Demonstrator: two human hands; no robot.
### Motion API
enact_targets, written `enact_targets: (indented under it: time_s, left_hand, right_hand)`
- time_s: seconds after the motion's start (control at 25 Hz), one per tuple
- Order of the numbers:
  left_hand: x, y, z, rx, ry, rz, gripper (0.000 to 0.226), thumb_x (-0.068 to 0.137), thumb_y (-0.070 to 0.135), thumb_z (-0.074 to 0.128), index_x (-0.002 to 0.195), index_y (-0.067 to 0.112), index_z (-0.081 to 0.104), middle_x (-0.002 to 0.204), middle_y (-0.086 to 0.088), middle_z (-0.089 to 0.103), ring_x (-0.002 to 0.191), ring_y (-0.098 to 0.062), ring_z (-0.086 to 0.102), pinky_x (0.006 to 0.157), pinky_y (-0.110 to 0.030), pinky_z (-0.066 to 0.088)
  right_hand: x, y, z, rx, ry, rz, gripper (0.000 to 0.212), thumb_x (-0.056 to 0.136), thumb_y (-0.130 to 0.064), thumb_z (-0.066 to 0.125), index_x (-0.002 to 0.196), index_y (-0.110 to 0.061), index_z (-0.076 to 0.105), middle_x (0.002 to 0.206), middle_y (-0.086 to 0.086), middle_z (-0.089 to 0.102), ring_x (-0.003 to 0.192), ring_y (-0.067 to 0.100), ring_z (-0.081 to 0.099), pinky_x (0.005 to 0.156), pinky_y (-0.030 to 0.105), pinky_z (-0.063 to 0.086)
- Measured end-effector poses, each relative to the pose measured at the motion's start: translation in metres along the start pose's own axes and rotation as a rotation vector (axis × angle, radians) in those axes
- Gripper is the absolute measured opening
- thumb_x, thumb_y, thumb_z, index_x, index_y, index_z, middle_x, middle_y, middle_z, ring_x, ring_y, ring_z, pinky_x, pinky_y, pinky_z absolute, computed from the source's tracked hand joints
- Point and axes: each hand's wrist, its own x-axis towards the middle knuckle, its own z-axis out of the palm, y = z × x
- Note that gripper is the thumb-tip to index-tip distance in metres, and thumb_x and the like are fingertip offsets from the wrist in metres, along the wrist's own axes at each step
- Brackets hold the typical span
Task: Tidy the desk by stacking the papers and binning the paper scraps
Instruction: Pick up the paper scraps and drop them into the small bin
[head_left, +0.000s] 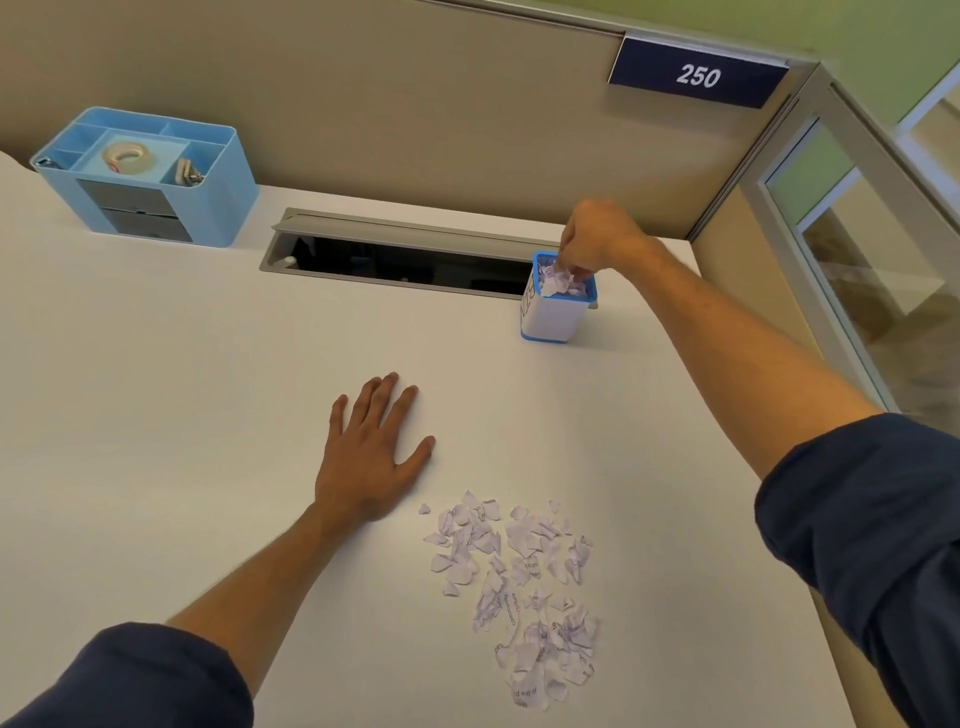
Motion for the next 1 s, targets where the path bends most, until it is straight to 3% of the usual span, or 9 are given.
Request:
enact_targets:
  time_s: [0.16,0.32,0.52,0.72,0.84,1.0]
  left_hand:
    - [0.000,0.000,0.000,0.003,-0.004,-0.001,0.068,0.093,0.063,0.025,0.152,0.030,0.024,0.164,0.005,0.014,0.151,-0.015,0.008,0.121,-0.044,0.003]
    - [0.000,0.001,0.000,0.002,-0.002,-0.003,0.068,0.093,0.063,0.025,0.152,0.030,0.025,0.163,0.005,0.015,0.151,-0.014,0.009,0.121,-0.045,0.003]
    - [0.000,0.000,0.001,0.005,0.001,-0.002,0.067,0.093,0.063,0.025,0.152,0.030,0.026,0.163,0.005,0.016,0.150,-0.015,0.010,0.121,-0.045,0.003]
    - [0.001,0.000,0.001,0.008,0.000,-0.002,0.067,0.094,0.063,0.024,0.153,0.030,0.024,0.164,0.005,0.014,0.151,-0.014,0.009,0.122,-0.045,0.004]
    - [0.000,0.000,0.001,-0.002,-0.001,-0.003,0.067,0.094,0.062,0.025,0.153,0.030,0.024,0.164,0.006,0.013,0.151,-0.014,0.007,0.122,-0.045,0.003]
    - [0.000,0.000,0.002,-0.002,0.006,-0.002,0.066,0.094,0.062,0.027,0.152,0.030,0.025,0.163,0.005,0.015,0.151,-0.014,0.009,0.122,-0.045,0.003]
  right_hand:
    - [-0.007,0.000,-0.013,0.063,-0.060,0.024,0.031,0.078,-0.031,0.079,0.081,-0.007,0.060,0.078,0.007,0.069,0.065,0.017,0.070,0.064,0.028,0.055]
    - [-0.007,-0.003,0.010,-0.061,-0.080,0.020,0.036,0.076,-0.025,0.080,0.090,-0.008,0.051,0.093,0.009,0.063,0.072,0.021,0.062,0.046,0.023,0.039]
    - [0.001,0.000,0.032,-0.128,-0.001,-0.008,0.040,0.084,-0.027,0.071,0.113,-0.004,0.058,0.112,0.015,0.064,0.091,0.025,0.060,0.068,0.029,0.041]
    - [0.013,0.003,0.004,-0.079,-0.013,0.028,0.023,0.077,-0.015,0.077,0.095,-0.002,0.071,0.094,0.010,0.074,0.082,0.022,0.071,0.081,0.036,0.058]
    - [0.019,-0.001,0.005,-0.065,0.072,0.008,0.018,0.080,-0.014,0.073,0.095,-0.005,0.072,0.097,0.011,0.073,0.087,0.023,0.069,0.079,0.040,0.059]
    - [0.014,-0.004,0.031,-0.118,0.044,-0.032,0.028,0.083,-0.014,0.069,0.108,-0.003,0.067,0.108,0.016,0.068,0.094,0.027,0.065,0.079,0.035,0.054]
